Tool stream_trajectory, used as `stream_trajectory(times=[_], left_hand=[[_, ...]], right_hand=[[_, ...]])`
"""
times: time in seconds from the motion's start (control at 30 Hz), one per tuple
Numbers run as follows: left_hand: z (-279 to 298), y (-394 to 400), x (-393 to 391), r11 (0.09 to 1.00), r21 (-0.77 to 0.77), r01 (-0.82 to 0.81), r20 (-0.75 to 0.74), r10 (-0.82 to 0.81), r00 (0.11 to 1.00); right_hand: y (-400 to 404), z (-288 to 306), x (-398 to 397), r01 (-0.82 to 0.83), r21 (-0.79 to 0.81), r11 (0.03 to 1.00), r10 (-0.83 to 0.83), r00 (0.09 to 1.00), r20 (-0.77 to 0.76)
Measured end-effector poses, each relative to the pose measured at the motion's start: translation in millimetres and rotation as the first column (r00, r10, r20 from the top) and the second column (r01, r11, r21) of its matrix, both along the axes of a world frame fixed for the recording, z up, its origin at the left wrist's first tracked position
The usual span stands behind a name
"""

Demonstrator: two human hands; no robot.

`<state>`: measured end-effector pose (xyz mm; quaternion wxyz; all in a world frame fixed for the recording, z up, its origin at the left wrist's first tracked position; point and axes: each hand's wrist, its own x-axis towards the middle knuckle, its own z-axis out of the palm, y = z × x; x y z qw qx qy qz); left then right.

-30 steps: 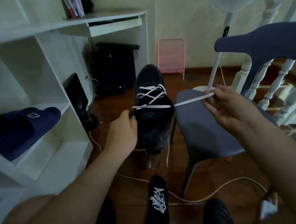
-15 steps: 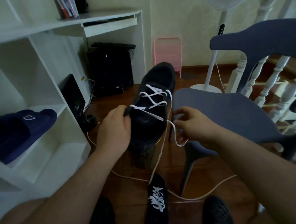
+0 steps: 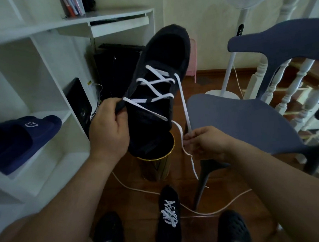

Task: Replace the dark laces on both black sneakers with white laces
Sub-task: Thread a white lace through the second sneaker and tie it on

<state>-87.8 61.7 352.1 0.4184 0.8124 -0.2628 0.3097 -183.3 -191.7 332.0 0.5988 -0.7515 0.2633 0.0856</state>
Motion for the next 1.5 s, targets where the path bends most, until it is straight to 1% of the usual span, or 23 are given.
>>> stream_trajectory(times=[0.07, 0.13, 0.2, 0.3, 0.33, 0.4, 0.43, 0.5, 0.53, 0.57, 0.63, 0.67, 0.73, 0.8, 0.87, 0.93, 1.07, 1.17, 1.23, 1.3, 1.4, 1.47, 1.5], left_hand=[[3, 8, 3, 1.000, -0.015, -0.005, 0.013, 0.005, 1.000], [6, 14, 5, 0.999, -0.037, -0.038, 0.016, 0.039, 0.999], [8, 18, 7, 0.995, -0.075, -0.063, 0.021, 0.065, 0.998], [12, 23, 7, 0.996, -0.067, -0.052, 0.042, 0.055, 0.998], [12, 24, 7, 0.999, -0.015, -0.040, 0.034, 0.040, 0.999], [11, 26, 10, 0.988, 0.153, -0.021, -0.035, 0.027, 0.999], [10, 26, 13, 0.969, 0.248, -0.014, -0.076, 0.034, 0.997], [6, 23, 17, 0.901, 0.433, 0.019, -0.147, 0.049, 0.988], [3, 20, 17, 0.855, 0.517, 0.043, -0.179, 0.059, 0.982], [1, 17, 14, 0.809, 0.584, 0.065, -0.208, 0.072, 0.976], [-3, 10, 8, 0.744, 0.661, 0.095, -0.237, 0.088, 0.967], [-4, 7, 5, 0.730, 0.674, 0.111, -0.247, 0.081, 0.966], [-5, 1, 1, 0.733, 0.659, 0.172, -0.280, 0.026, 0.960], [-5, -3, -4, 0.743, 0.616, 0.261, -0.349, -0.039, 0.936], [-4, -5, -10, 0.754, 0.581, 0.307, -0.386, -0.077, 0.919], [-2, -4, -15, 0.765, 0.568, 0.305, -0.387, -0.079, 0.919], [-4, -6, -19, 0.743, 0.602, 0.294, -0.345, -0.091, 0.934], [-11, -12, -20, 0.712, 0.629, 0.314, -0.351, -0.101, 0.931], [-11, -14, -19, 0.723, 0.608, 0.327, -0.391, -0.085, 0.917], [-11, -15, -18, 0.742, 0.596, 0.308, -0.390, -0.068, 0.918], [-11, -12, -15, 0.744, 0.614, 0.264, -0.363, -0.031, 0.931], [-10, -11, -15, 0.745, 0.619, 0.248, -0.365, -0.006, 0.931], [-10, -11, -15, 0.737, 0.629, 0.248, -0.364, -0.003, 0.931]], right_hand=[[-9, 0, 4, 0.216, 0.217, 0.952, -0.222, 0.975, 0.002], [-22, 6, 7, 0.409, 0.446, 0.796, -0.432, 0.900, -0.053], [-40, 8, 11, 0.517, 0.545, 0.660, -0.575, 0.814, -0.076], [-67, 6, 12, 0.620, 0.559, 0.550, -0.721, 0.691, -0.057], [-73, 5, 11, 0.625, 0.540, 0.563, -0.738, 0.675, -0.011], [-73, 13, 5, 0.628, 0.431, 0.648, -0.736, 0.661, 0.146], [-70, 17, 2, 0.604, 0.374, 0.704, -0.704, 0.666, 0.249], [-61, 25, -2, 0.503, 0.239, 0.831, -0.554, 0.702, 0.447], [-54, 28, -3, 0.452, 0.110, 0.885, -0.440, 0.740, 0.509], [-47, 31, -4, 0.388, -0.071, 0.919, -0.294, 0.794, 0.533], [-33, 33, -3, 0.179, -0.390, 0.903, 0.029, 0.881, 0.472], [-25, 32, -2, 0.055, -0.496, 0.866, 0.175, 0.897, 0.406], [-4, 32, -2, -0.144, -0.605, 0.783, 0.378, 0.883, 0.279], [14, 29, -2, -0.251, -0.598, 0.761, 0.465, 0.854, 0.234], [26, 25, -3, -0.292, -0.499, 0.816, 0.470, 0.838, 0.279], [36, 25, -5, -0.297, -0.421, 0.857, 0.451, 0.827, 0.335], [56, 22, -5, -0.241, -0.384, 0.891, 0.413, 0.782, 0.467], [61, 21, -3, -0.261, -0.344, 0.902, 0.407, 0.781, 0.474], [58, 24, -3, -0.271, -0.347, 0.898, 0.414, 0.789, 0.454], [47, 32, -4, -0.314, -0.297, 0.902, 0.418, 0.808, 0.415], [22, 41, -9, -0.462, -0.182, 0.868, 0.495, 0.833, 0.247], [7, 43, -14, -0.576, -0.122, 0.808, 0.588, 0.801, 0.111], [3, 41, -16, -0.591, -0.094, 0.801, 0.598, 0.798, 0.079]])
